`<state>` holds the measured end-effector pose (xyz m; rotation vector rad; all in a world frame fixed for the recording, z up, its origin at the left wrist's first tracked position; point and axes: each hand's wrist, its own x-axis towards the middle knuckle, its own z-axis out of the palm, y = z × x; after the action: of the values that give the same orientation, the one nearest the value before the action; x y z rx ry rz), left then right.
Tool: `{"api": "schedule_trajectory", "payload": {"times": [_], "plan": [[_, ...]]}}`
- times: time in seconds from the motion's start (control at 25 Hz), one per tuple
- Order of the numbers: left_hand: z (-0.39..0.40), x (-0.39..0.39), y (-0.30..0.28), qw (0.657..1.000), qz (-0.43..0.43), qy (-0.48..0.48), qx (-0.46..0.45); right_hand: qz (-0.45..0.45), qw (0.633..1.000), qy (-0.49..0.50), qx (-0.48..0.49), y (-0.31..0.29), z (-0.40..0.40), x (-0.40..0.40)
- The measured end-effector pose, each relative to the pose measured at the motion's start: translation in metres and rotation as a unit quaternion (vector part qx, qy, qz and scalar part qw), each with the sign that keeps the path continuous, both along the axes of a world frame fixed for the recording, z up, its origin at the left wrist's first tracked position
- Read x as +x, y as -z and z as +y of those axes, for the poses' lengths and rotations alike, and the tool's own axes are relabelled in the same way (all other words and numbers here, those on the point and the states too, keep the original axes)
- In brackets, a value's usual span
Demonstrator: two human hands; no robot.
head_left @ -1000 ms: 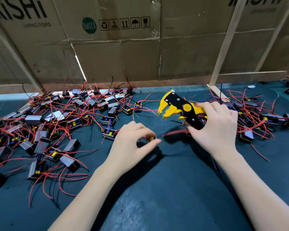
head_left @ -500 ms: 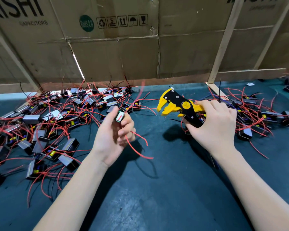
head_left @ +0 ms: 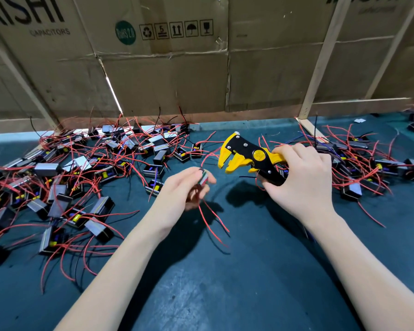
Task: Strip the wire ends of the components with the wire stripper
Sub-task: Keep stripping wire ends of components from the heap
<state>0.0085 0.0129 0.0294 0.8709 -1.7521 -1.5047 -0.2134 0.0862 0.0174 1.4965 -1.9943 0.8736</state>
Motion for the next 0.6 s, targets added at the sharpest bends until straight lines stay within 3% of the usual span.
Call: {"api": "schedule_trajectory", "payload": {"times": [0.08, 0.32, 0.44, 0.6], "plan": [[0.0019, 0.0037, 0.0027, 0.998, 0.020, -0.009, -0.067, -0.019, 1.000, -0.005, 0.009, -0.0020, 0.0003, 0.0025], [0.0007, 0.0034, 0.0035, 0.992, 0.068, -0.087, -0.058, -0.030, 0.999, -0.002, 0.026, -0.0034, 0.0010, 0.0028], [-0.0022, 0.0079, 0.0060, 0.988, 0.018, -0.090, -0.120, -0.029, 0.999, 0.002, 0.028, -0.0037, 0.0009, 0.0026], [-0.0018, 0.0083, 0.0055, 0.995, 0.078, -0.035, -0.045, -0.027, 0.999, 0.009, 0.029, -0.0034, 0.0006, 0.0012]]}}
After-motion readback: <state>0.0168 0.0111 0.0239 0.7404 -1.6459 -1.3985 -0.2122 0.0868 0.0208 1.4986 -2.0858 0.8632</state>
